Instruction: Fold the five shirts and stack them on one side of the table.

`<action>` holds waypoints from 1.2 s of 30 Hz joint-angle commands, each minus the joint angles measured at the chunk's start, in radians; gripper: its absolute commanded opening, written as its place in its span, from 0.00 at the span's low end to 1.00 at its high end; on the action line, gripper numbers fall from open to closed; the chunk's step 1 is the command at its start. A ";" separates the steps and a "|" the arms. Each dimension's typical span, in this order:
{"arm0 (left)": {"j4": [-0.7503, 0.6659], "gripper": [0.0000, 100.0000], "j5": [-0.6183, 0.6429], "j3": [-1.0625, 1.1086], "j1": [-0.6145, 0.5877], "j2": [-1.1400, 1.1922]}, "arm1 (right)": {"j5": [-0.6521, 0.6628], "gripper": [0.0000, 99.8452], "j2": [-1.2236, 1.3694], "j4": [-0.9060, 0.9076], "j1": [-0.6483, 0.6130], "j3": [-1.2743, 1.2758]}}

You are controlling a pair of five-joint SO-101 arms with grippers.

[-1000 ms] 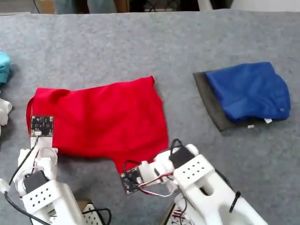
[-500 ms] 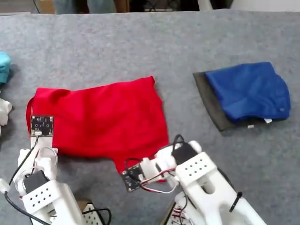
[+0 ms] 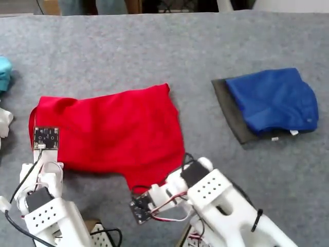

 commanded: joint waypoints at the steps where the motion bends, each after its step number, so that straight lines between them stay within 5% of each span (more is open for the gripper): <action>1: -0.011 0.12 0.011 -0.008 -0.008 -0.008 | -0.029 0.31 0.005 -0.025 -0.028 0.028; 6: -0.011 0.12 0.011 -0.008 -0.008 -0.008 | -0.029 0.29 0.005 -0.023 -0.026 0.028; 13: -0.011 0.12 0.009 -0.008 -0.008 -0.008 | -0.029 0.07 0.005 -0.026 -0.005 0.031; 22: -0.009 0.12 0.009 -0.008 -0.008 -0.008 | -0.029 0.24 0.001 -0.068 -0.005 0.099; 36: -0.009 0.12 0.009 -0.008 -0.008 -0.008 | -0.029 0.22 0.007 -0.124 -0.005 0.105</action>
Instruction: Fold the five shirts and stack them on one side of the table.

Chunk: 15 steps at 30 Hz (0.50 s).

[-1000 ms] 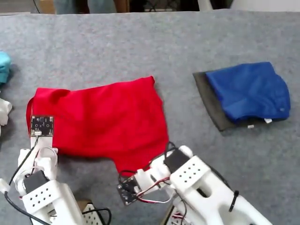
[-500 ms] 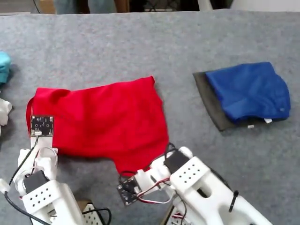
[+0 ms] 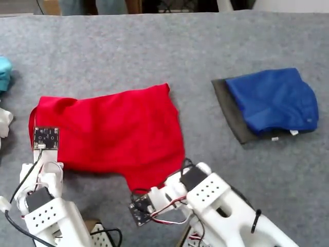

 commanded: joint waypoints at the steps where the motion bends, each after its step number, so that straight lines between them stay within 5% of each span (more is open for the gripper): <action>1: -0.009 0.12 0.009 -0.008 -0.008 -0.008 | -0.015 0.20 0.012 -0.020 0.009 0.021; 6: -0.009 0.12 0.009 -0.008 -0.008 -0.008 | -0.015 0.06 0.012 -0.060 0.008 0.047; 15: -0.011 0.12 0.009 -0.007 -0.008 -0.008 | -0.044 0.06 0.010 -0.077 0.012 0.027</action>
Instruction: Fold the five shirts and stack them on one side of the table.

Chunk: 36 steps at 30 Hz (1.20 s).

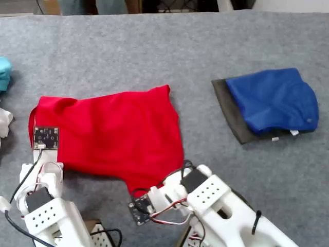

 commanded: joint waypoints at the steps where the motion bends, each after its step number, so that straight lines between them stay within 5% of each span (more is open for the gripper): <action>1: -0.011 0.12 0.009 -0.007 -0.008 -0.008 | -0.049 0.06 0.012 0.002 0.012 -0.018; 7: -0.011 0.12 0.009 -0.007 -0.008 -0.008 | -0.109 0.06 0.012 0.074 0.008 -0.102; 14: -0.009 0.12 0.008 -0.007 -0.008 -0.008 | -0.127 0.28 0.007 0.157 0.006 -0.108; 36: -0.015 0.12 0.006 -0.005 -0.008 -0.008 | -0.124 0.18 0.005 0.301 0.012 -0.222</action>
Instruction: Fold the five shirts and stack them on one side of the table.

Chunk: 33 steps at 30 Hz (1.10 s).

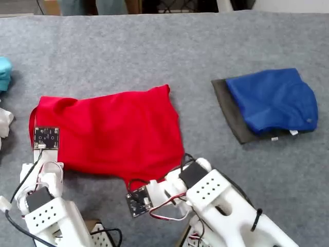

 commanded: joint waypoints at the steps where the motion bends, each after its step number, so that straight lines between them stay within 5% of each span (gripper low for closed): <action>1: -0.015 0.12 0.006 -0.005 -0.008 -0.008 | -0.005 0.18 -0.002 0.114 0.011 -0.099; 22: -0.014 0.12 0.006 -0.005 -0.008 -0.008 | -0.002 0.28 0.229 0.035 -0.074 -0.091; 33: -0.017 0.12 0.005 -0.005 -0.008 -0.008 | 0.002 0.28 0.061 0.114 -0.074 -0.110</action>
